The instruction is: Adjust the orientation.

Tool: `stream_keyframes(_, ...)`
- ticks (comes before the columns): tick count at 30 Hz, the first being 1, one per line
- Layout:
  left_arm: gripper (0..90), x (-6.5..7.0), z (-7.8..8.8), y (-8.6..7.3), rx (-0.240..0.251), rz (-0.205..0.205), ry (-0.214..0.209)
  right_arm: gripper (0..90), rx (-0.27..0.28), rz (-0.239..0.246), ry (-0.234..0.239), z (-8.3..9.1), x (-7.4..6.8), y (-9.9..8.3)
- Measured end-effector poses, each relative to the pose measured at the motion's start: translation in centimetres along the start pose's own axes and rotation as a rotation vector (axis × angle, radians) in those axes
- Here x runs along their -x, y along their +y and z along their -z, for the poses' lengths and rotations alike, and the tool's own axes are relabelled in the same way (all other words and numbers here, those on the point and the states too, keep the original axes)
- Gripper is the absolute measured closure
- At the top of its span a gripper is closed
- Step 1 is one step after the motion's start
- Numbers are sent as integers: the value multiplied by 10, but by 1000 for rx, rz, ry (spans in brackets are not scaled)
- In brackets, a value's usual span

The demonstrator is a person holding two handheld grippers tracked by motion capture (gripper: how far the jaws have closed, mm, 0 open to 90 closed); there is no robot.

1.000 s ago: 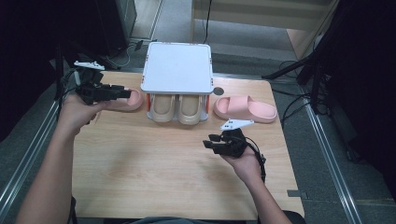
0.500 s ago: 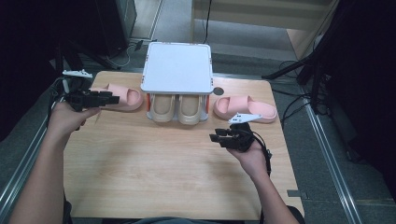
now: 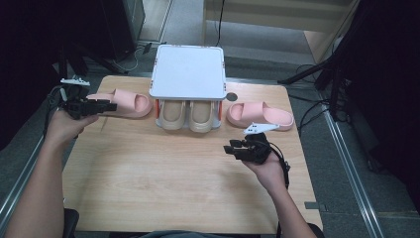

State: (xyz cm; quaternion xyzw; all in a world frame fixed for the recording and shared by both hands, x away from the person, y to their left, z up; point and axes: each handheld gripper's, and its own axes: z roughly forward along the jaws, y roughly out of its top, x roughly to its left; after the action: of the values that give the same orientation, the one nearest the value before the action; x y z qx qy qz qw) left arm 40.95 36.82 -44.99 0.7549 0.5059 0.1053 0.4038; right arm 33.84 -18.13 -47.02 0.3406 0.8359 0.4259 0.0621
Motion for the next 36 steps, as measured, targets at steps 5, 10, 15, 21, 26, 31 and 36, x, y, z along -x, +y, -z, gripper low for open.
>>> stream_keyframes(5, 536, -16, -12, 1, 17, -28, 48, 622, -3, -8, -14, 5, 0, -6)
stream_keyframes(10, 510, -23, -25, 5, -3, -36, 46, 622, 4, -31, -35, 12, 0, -12)
stream_keyframes(15, 478, -31, -36, 3, -7, -45, 54, 622, 1, -35, -44, 16, 0, -17)
stream_keyframes(21, 466, -38, -48, -2, -26, -39, 31, 621, -1, -47, -53, 20, 0, -22)
stream_keyframes(26, 458, -38, -56, -2, -27, -44, 26, 620, -6, -51, -58, 21, 0, -25)
stream_keyframes(31, 520, -41, -61, -4, -32, -18, -17, 618, -2, -64, -62, 24, 1, -27)
stream_keyframes(36, 573, -39, -61, -7, -42, -18, -49, 617, 0, -68, -63, 25, 1, -27)
